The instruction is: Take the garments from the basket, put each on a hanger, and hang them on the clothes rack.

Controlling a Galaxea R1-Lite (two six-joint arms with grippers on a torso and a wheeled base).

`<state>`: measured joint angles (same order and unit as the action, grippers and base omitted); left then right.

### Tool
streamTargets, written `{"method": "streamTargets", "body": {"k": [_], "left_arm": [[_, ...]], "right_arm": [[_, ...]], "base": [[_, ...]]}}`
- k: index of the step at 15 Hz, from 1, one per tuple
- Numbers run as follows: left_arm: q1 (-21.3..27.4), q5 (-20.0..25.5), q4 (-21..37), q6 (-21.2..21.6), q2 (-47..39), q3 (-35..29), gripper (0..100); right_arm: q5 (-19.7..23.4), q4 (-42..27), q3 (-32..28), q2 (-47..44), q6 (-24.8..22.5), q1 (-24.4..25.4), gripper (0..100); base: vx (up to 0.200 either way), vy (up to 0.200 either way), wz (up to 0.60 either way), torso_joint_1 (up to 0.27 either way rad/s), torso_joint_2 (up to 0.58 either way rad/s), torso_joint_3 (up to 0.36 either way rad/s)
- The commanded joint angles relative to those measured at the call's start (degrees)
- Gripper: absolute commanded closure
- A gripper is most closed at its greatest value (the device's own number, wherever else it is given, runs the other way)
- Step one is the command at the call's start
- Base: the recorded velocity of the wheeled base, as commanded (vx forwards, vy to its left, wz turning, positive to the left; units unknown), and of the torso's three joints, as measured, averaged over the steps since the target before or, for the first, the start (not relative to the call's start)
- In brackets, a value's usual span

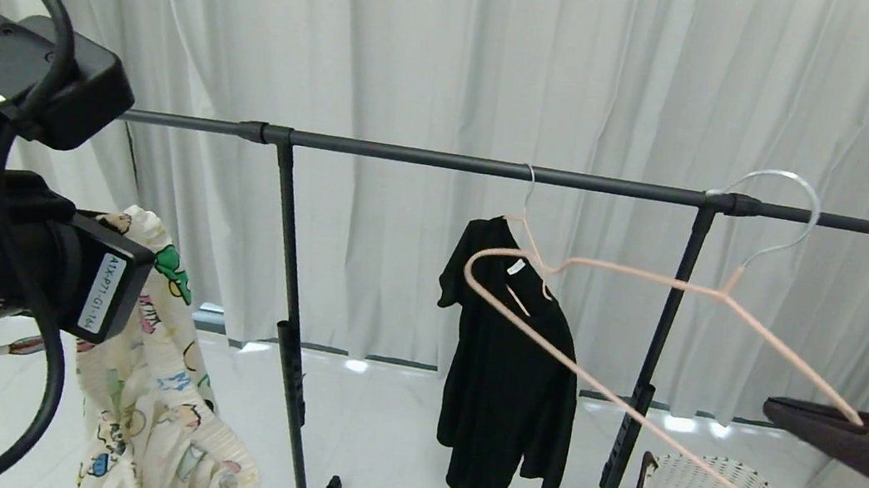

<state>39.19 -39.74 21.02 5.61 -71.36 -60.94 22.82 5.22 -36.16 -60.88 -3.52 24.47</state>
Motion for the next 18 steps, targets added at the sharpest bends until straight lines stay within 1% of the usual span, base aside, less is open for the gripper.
{"method": "streamTargets", "body": {"k": [1, 2, 3, 4, 7, 8, 9, 10, 12, 13, 14, 16, 17, 18], "left_arm": [[-0.17, -0.60, 0.08, -2.27, -2.82, 0.21, 100], [-0.17, -1.04, 0.08, -3.32, -3.43, 0.12, 100], [-1.58, -1.30, 0.17, -6.66, -5.80, 0.12, 100], [-2.98, -1.30, 0.17, -9.21, -7.74, -0.06, 100], [-3.16, -1.39, 0.17, -15.89, -11.96, -1.90, 100], [-3.07, -1.39, 0.17, -16.95, -12.57, -2.52, 100], [-2.89, -1.39, 0.17, -18.00, -13.54, -3.83, 100], [-2.89, -1.39, 0.17, -18.09, -13.71, -4.36, 100], [-2.98, -1.39, 0.17, -18.53, -13.80, -5.15, 100], [-2.98, -1.39, 0.17, -19.58, -14.33, -5.59, 100], [-3.07, -1.39, 0.17, -20.72, -14.77, -5.94, 100], [-3.42, -1.39, 0.17, -21.43, -15.91, -6.38, 100], [-4.30, -1.83, 0.17, -21.25, -16.18, -6.47, 100], [-6.50, -3.15, 0.34, -21.16, -17.05, -6.38, 100]], "right_arm": [[-0.32, 0.06, 4.34, 0.41, 0.36, 15.35, 100], [-0.32, 0.14, 4.78, 0.24, 1.06, 17.37, 100], [-0.32, 0.23, 5.31, -0.12, 3.17, 21.68, 100], [-0.32, 0.76, 5.31, -0.29, 4.05, 22.91, 100], [-0.32, 4.01, 5.04, -2.75, 4.75, 23.08, 100], [-0.41, 4.98, 5.04, -3.46, 5.02, 23.08, 100], [-0.58, 7.79, 5.04, -6.00, 5.37, 23.08, 100], [-1.46, 10.08, 4.87, -8.03, 5.54, 23.08, 100], [-4.72, 19.48, 4.78, -14.00, 9.59, 23.26, 100], [-5.77, 23.52, 4.69, -16.46, 10.82, 24.22, 100], [-7.09, 25.90, 4.43, -18.31, 11.26, 25.02, 100], [-8.23, 26.69, 3.81, -19.36, 12.58, 26.95, 100], [-8.32, 26.69, 3.90, -19.28, 12.93, 27.13, 100], [-8.32, 26.69, 3.99, -18.92, 13.02, 27.04, 100]], "base": [[0.000, 0.000, 0.00, 0.000, 0.00, 0.000], [0.000, 0.000, 0.00, 0.000, 0.00, 0.000], [0.000, 0.000, 0.00, 0.000, 0.00, 0.000], [0.000, 0.000, 0.00, 0.000, 0.00, 0.000], [0.000, 0.000, 0.00, 0.000, 0.00, 0.000], [0.000, 0.000, 0.00, 0.000, 0.00, 0.000], [0.000, 0.000, 0.00, 0.000, 0.00, 0.000], [0.000, 0.000, 0.00, 0.000, 0.00, 0.000], [0.000, 0.000, 0.00, 0.000, 0.00, 0.000], [0.000, 0.000, 0.00, 0.000, 0.00, 0.000], [0.000, 0.000, 0.00, 0.000, 0.00, 0.000], [0.000, 0.000, 0.00, 0.000, 0.00, 0.000], [0.000, 0.000, 0.00, 0.000, 0.00, 0.000], [0.000, 0.000, 0.00, 0.000, 0.00, 0.000]]}}
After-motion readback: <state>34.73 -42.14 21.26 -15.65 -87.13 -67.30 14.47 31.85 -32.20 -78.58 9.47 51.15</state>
